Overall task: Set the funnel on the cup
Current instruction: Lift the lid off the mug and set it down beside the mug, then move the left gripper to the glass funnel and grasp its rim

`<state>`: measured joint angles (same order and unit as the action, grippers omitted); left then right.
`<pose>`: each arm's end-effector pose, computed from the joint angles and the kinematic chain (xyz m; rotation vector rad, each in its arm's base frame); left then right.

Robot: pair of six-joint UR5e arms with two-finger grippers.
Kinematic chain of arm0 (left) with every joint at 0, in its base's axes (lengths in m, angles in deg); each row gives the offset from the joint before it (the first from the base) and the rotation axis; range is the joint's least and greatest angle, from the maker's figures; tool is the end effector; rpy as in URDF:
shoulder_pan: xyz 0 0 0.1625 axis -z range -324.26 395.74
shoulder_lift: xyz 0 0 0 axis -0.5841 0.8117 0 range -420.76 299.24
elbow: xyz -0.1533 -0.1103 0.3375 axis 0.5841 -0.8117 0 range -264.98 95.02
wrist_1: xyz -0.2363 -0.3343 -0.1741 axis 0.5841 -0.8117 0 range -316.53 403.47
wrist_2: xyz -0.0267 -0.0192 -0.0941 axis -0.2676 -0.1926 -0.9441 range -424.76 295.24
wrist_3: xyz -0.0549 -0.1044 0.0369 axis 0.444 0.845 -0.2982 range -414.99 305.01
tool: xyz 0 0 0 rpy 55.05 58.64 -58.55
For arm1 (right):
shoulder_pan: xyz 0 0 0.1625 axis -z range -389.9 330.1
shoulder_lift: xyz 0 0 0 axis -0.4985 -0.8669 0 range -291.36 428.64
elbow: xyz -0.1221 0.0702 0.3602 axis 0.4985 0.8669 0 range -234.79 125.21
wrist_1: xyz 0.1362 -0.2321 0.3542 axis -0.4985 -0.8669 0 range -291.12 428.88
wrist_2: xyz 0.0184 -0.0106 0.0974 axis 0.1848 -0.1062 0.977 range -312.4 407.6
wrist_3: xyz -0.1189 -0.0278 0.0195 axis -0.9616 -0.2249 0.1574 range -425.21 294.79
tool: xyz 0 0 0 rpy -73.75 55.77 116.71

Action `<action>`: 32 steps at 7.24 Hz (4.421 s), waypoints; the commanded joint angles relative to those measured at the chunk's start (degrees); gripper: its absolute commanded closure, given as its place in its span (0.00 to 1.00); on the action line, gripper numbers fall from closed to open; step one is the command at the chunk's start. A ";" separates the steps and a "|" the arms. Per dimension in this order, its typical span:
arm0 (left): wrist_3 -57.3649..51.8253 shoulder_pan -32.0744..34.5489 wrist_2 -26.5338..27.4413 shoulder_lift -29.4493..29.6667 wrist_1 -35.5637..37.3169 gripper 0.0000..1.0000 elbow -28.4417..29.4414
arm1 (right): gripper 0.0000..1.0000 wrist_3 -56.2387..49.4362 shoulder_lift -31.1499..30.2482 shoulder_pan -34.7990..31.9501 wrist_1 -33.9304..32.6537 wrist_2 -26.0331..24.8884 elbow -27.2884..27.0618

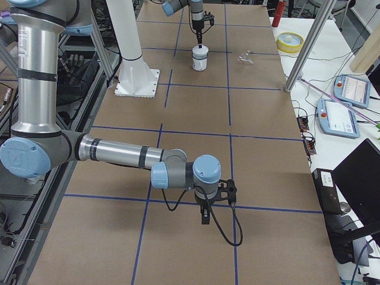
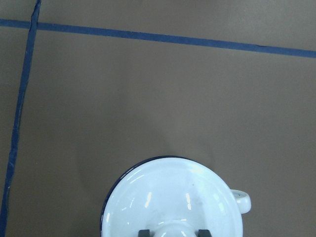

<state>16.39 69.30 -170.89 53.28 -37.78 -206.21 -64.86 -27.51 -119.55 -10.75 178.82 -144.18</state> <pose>0.4070 -0.3888 0.1762 0.1159 0.8415 -0.1306 0.0489 -0.4857 0.6835 0.0559 -0.7195 -0.0227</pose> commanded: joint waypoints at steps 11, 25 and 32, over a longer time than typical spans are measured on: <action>-2.21 -6.40 3.38 -23.60 -27.56 1.00 3.98 | 0.00 0.00 0.00 0.00 0.00 0.00 0.00; 46.69 5.82 18.47 -0.16 -54.92 0.00 30.90 | 0.00 0.00 0.00 0.00 0.00 0.00 0.00; 49.65 10.38 22.81 9.53 -68.16 0.19 53.82 | 0.00 0.00 0.00 0.00 0.00 0.00 0.00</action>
<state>66.10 78.68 -148.16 62.45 -104.52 -153.14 -64.86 -27.51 -119.55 -10.75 178.82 -144.17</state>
